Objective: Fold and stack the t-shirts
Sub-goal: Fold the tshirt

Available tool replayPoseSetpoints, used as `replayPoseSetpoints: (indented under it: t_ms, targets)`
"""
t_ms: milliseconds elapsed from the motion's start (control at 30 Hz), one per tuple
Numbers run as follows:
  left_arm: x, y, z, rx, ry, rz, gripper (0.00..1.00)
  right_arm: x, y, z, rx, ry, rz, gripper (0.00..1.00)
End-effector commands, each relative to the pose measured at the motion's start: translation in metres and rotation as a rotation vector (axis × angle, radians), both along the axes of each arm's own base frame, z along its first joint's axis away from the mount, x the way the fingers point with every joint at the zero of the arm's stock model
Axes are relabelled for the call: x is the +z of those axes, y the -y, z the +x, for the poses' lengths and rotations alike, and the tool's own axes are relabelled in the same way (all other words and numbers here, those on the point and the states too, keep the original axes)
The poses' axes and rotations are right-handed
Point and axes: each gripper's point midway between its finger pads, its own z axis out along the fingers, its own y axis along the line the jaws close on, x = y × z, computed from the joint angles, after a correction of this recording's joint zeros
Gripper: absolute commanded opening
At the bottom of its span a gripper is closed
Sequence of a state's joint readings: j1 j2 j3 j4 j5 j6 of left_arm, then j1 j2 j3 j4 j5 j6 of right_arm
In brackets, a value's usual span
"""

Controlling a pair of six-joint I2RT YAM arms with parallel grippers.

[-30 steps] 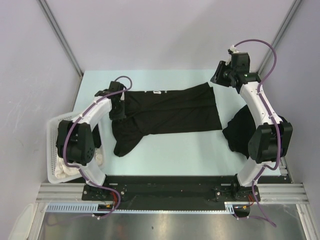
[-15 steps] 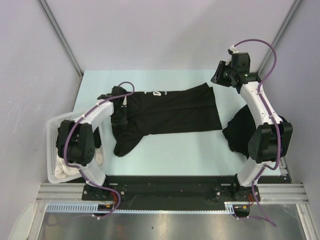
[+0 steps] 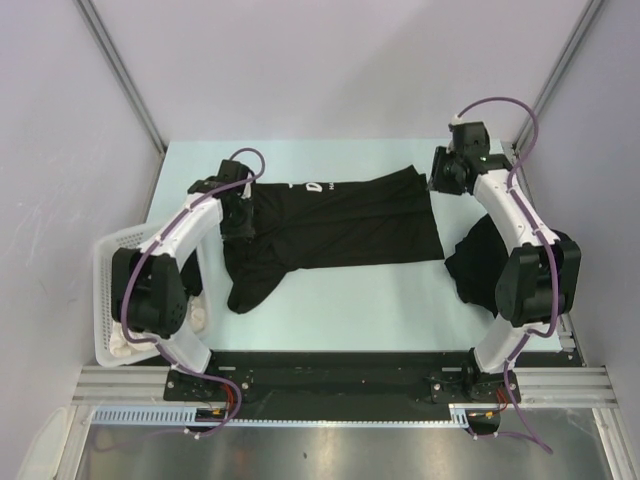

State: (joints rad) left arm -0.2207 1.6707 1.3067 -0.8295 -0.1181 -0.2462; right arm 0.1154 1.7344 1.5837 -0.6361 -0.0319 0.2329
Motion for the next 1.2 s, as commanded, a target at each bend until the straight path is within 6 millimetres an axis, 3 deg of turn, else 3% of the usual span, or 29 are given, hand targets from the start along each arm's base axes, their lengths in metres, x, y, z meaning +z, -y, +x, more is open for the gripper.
replayPoseSetpoints:
  t_ms: [0, 100, 233, 567, 833, 1167]
  targets:
    - [0.037, 0.010, 0.000, 0.006, 0.119, -0.069, 0.36, 0.002, 0.003, -0.028, -0.016, -0.021, -0.109, 0.40]
    - [0.030, 0.011, -0.014, 0.003, 0.093, -0.082, 0.38, -0.006, -0.006, -0.035, -0.004, -0.040, -0.131, 0.42]
    - [0.010, 0.009, -0.046, -0.002, 0.019, -0.079, 0.39, -0.006, -0.015, -0.033, 0.004, -0.032, -0.109, 0.43]
    - [0.000, 0.003, -0.108, -0.029, -0.094, -0.037, 0.40, 0.000, -0.025, -0.022, 0.017, 0.011, -0.056, 0.44]
    - [-0.013, 0.002, -0.136, -0.056, -0.157, -0.012, 0.41, 0.001, -0.025, -0.022, 0.013, 0.015, -0.052, 0.44]
    - [-0.028, 0.007, -0.149, -0.092, -0.239, 0.074, 0.41, 0.005, -0.022, -0.020, 0.004, 0.027, -0.039, 0.45]
